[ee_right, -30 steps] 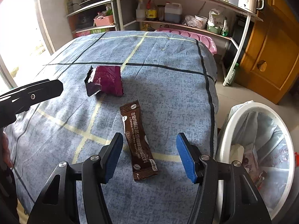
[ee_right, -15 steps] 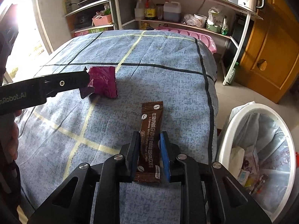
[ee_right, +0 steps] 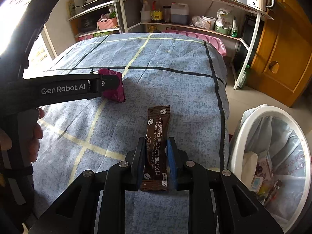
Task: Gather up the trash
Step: 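Grasp the pink bag with the left tool while the right tool grasps the brown chocolate bar, then carry the pink bag and chocolate bar over the bin and open both tools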
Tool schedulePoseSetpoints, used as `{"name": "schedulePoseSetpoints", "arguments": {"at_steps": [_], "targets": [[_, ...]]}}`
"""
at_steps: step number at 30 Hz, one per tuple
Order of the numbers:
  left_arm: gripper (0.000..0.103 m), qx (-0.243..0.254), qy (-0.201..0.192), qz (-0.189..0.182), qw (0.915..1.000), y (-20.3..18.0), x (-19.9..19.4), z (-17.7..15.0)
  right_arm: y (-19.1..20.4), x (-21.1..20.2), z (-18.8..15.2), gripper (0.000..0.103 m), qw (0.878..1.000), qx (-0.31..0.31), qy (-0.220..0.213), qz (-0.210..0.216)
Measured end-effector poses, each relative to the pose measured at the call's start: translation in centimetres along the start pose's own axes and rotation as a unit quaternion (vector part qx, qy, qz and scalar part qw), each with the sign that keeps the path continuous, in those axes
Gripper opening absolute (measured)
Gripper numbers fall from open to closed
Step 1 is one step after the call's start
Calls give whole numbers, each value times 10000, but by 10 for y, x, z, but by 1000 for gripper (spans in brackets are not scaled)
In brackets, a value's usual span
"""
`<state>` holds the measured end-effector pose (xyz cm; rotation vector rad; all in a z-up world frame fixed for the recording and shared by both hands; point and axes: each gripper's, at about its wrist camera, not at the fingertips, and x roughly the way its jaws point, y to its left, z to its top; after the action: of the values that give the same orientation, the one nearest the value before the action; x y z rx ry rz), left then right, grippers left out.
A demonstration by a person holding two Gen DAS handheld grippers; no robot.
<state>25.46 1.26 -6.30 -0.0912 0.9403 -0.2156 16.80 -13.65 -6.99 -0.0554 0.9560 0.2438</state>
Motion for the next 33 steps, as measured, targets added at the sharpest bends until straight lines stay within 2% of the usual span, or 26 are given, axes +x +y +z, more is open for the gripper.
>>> {"name": "schedulePoseSetpoints", "arguments": {"at_steps": [3,8,12,24,33], "targets": [[58,47,70,49,10000,-2,2,-2,-2,0,0,23,10000,32,-8,38],[57,42,-7,86,10000,-2,1,-2,-4,-1,0,23,9999,85,-29,91],[52,127,-66,127,9998,-2,-3,-3,-3,-1,-1,23,9999,108,-50,100],[51,193,-262,-31,9995,-5,-25,-10,-7,-6,-5,23,9995,206,-151,170],[51,458,-500,-196,9975,-22,-55,-22,-15,-31,-8,23,9983,362,-445,92]]}}
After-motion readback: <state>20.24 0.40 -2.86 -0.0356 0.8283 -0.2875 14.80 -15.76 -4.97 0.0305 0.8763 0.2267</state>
